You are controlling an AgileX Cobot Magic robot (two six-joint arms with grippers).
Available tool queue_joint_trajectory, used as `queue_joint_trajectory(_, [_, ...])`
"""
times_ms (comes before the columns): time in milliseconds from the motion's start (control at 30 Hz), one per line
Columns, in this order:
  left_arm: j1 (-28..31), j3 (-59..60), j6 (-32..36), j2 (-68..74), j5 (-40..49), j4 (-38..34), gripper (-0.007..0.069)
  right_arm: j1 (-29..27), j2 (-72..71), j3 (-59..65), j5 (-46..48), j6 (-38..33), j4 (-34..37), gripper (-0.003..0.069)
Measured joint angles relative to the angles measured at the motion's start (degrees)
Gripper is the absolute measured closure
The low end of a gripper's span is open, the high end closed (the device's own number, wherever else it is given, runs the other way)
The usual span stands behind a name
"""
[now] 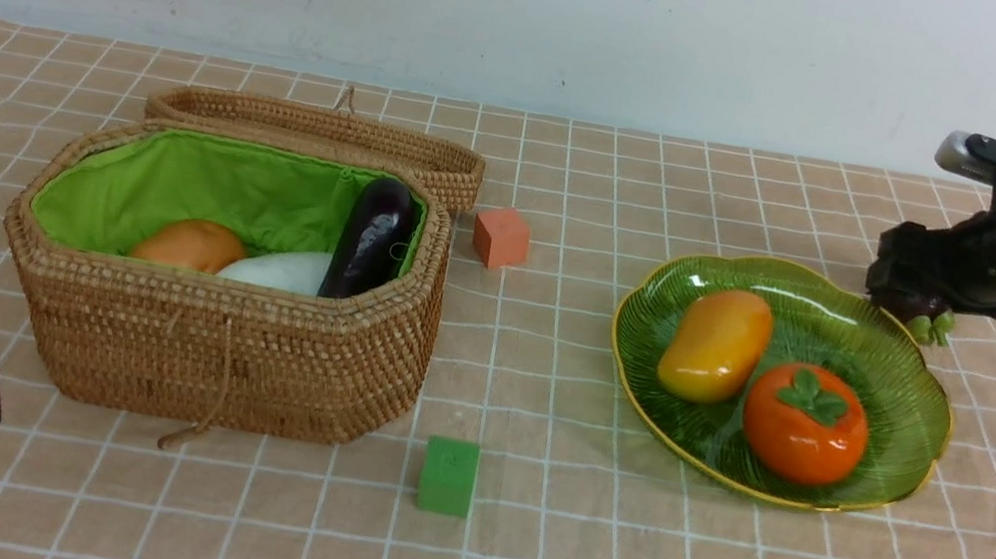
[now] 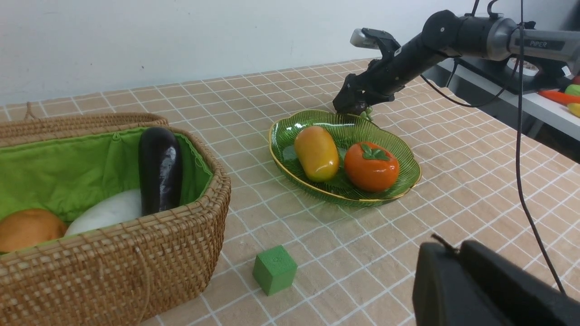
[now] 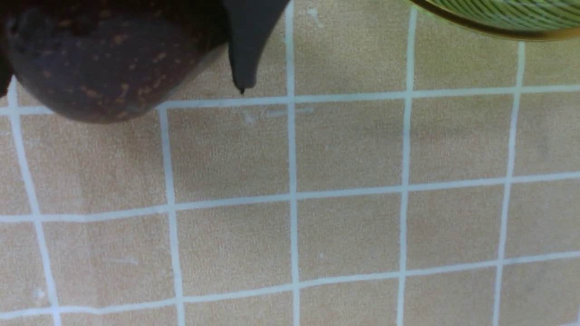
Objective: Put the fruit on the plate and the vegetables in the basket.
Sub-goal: Use the right arm to grab a mangosteen and put it into the right plate
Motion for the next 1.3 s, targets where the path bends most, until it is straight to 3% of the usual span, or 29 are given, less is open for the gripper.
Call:
queue_joint_trajectory(267, [0.0,0.0,0.0,0.1,0.0,0.0,0.0575,0.0,-0.3,-0.1,0.4,0.0,-2.3,0.0078])
queue_joint_trajectory(467, [0.0,0.0,0.0,0.1,-0.1,0.0,0.0575,-0.2,-4.6,0.0,9.1,0.1,-7.0,0.0078])
queue_joint_trajectory(733, [0.0,0.0,0.0,0.1,-1.8,0.3,0.0575,2.9,-17.1,2.9,23.3,0.0,1.9,0.0078])
queue_joint_trajectory(867, [0.0,0.0,0.0,0.1,-1.8,0.3,0.0575,6.6,-15.7,6.4,22.8,0.0,0.5,0.0078])
queue_joint_trajectory(1067, [0.0,0.0,0.0,0.1,-1.8,0.8,0.0574,7.1,-12.9,7.3,21.9,2.0,-1.8,0.0078])
queue_joint_trajectory(1233, [0.0,0.0,0.0,0.1,-1.6,2.4,0.0574,7.0,-13.8,7.3,24.6,3.3,-1.8,-0.0013])
queue_joint_trajectory(1300, [0.0,0.0,0.0,0.1,-1.3,2.6,0.0573,7.0,-14.6,7.3,26.1,3.5,-1.8,-0.0018])
